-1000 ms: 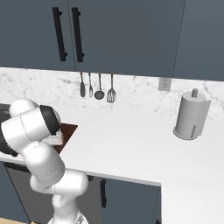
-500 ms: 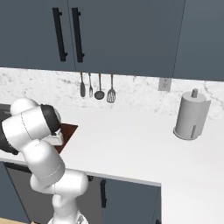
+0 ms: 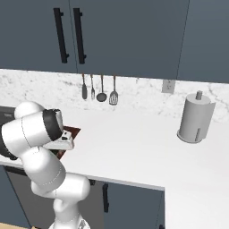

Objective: Pick up the sponge from the counter and clean the cutting board by briefly scrubbing or pressing down on the cutting board. Once finished, release the sponge.

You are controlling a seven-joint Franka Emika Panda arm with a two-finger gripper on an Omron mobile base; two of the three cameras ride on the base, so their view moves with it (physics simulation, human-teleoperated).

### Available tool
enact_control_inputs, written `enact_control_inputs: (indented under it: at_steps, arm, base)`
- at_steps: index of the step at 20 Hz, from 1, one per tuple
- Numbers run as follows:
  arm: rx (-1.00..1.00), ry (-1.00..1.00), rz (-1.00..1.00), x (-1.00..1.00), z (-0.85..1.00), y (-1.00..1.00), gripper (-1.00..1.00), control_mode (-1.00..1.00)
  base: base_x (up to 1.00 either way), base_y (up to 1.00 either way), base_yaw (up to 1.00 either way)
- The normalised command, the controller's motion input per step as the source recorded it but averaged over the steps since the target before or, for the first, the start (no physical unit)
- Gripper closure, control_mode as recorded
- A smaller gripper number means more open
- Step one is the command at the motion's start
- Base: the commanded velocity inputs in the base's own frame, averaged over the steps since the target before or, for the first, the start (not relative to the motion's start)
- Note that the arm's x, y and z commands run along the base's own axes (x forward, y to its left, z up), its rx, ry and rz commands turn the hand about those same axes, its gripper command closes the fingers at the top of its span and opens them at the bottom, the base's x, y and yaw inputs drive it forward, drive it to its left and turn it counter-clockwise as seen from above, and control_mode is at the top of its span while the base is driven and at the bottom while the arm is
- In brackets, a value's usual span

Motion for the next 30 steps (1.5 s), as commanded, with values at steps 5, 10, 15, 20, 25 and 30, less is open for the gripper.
enact_control_inputs:
  at_steps: [5, 10, 15, 20, 25, 30]
  arm:
    - [0.00, 0.01, -0.02, 0.00, -0.56, -0.01, 1.00, -1.00]
    - [0.00, -0.01, -0.01, 0.06, 0.12, 0.02, 1.00, -1.00]
    - [0.00, -0.08, 0.00, 0.17, 0.24, 0.15, 1.00, -1.00]
    - [0.00, -0.03, 0.00, 0.25, 0.02, 0.15, 1.00, -1.00]
    - [0.00, 0.00, 0.00, 0.17, -0.47, 0.08, 1.00, -1.00]
    - [0.00, -0.01, 0.00, 0.22, -0.35, 0.01, 1.00, -1.00]
  base:
    - [0.00, 0.00, 0.00]
    - [0.00, 0.00, 0.00]
    - [0.00, 0.00, 0.00]
    - [0.00, 0.00, 0.00]
    - [0.00, 0.00, 0.00]
    - [0.00, 0.00, 0.00]
